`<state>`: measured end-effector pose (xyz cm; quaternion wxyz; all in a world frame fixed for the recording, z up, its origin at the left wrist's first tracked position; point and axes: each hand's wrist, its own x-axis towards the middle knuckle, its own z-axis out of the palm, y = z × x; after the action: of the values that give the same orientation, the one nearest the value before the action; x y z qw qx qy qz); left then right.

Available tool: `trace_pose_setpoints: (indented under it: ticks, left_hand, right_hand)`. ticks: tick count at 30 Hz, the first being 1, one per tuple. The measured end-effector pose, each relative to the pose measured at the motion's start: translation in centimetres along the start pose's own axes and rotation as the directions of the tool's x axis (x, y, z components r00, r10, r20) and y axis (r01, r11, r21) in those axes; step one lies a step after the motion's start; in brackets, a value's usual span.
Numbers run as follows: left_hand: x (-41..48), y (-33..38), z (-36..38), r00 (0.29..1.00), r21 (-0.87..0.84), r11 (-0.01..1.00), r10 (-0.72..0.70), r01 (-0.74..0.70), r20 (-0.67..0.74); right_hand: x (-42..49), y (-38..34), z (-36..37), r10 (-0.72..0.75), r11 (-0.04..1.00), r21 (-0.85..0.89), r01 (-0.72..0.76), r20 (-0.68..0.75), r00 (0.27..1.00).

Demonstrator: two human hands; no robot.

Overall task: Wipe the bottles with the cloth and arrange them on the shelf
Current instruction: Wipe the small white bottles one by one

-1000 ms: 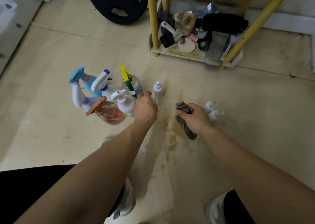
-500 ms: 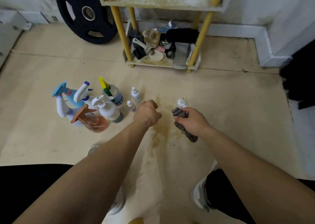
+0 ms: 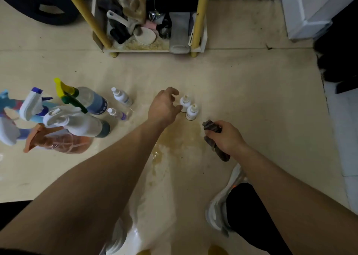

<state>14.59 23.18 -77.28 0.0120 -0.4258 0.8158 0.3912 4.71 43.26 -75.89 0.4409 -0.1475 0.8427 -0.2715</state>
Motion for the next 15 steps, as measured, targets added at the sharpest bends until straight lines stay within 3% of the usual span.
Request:
trace_pose_setpoints:
  ticks: [6, 15]
  left_hand:
    - [1.9, 0.1, 1.1, 0.991, 0.064, 0.989, 0.128, -0.13, 0.029]
    - [2.0, 0.1, 0.6, 0.986, 0.099, 0.981, 0.164, -0.165, 0.021]
  right_hand:
    - [1.9, 0.8, -0.2, 0.022, 1.0, 0.016, -0.022, 0.006, 1.0]
    - [2.2, 0.2, -0.9, 0.019, 0.999, 0.047, -0.019, -0.003, 1.0]
